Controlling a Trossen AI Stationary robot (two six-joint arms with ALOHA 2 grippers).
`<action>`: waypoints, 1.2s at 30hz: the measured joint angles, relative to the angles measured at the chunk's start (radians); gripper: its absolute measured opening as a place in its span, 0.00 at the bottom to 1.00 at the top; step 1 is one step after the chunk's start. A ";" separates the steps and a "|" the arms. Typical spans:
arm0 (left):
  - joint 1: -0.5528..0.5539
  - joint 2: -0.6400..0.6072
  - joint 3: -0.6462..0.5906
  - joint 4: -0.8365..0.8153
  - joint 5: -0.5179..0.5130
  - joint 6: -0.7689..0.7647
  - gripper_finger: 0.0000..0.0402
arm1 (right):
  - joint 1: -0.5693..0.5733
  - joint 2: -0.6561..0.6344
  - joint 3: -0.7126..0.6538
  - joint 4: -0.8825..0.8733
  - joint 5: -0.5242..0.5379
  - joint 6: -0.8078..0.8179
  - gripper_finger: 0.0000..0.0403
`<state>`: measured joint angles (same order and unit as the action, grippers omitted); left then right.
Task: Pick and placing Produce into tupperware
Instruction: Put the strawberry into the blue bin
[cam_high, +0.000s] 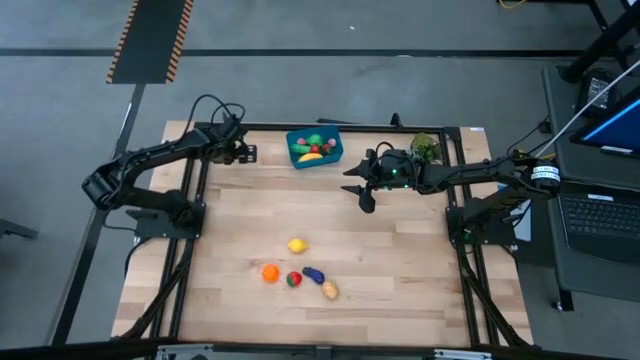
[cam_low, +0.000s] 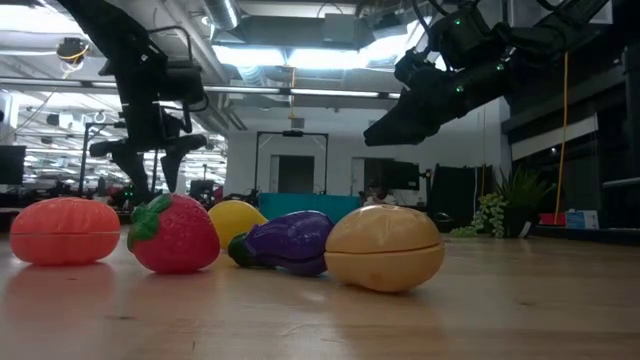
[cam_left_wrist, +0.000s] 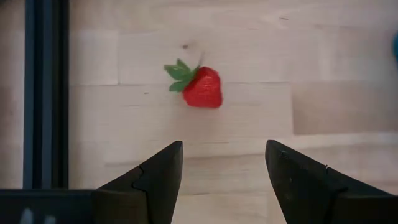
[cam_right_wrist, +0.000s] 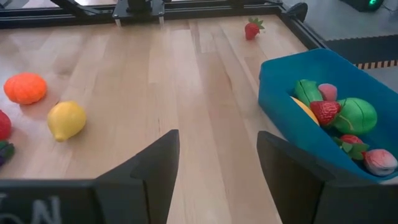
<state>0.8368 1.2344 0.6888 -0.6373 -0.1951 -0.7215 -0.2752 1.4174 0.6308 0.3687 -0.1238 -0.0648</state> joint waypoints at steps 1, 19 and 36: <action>0.004 0.005 0.000 0.001 0.000 -0.015 0.55 | 0.000 0.000 0.000 0.000 0.000 -0.002 0.54; 0.019 0.099 0.000 0.120 0.000 -0.142 0.55 | 0.000 0.000 0.000 -0.016 0.000 -0.020 0.54; 0.081 0.158 0.000 0.153 -0.001 -0.141 0.55 | 0.000 0.000 0.000 -0.101 -0.001 -0.021 0.54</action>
<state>0.9180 1.3922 0.6891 -0.4847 -0.1959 -0.8623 -0.2752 1.4174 0.6304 0.2676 -0.1245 -0.0853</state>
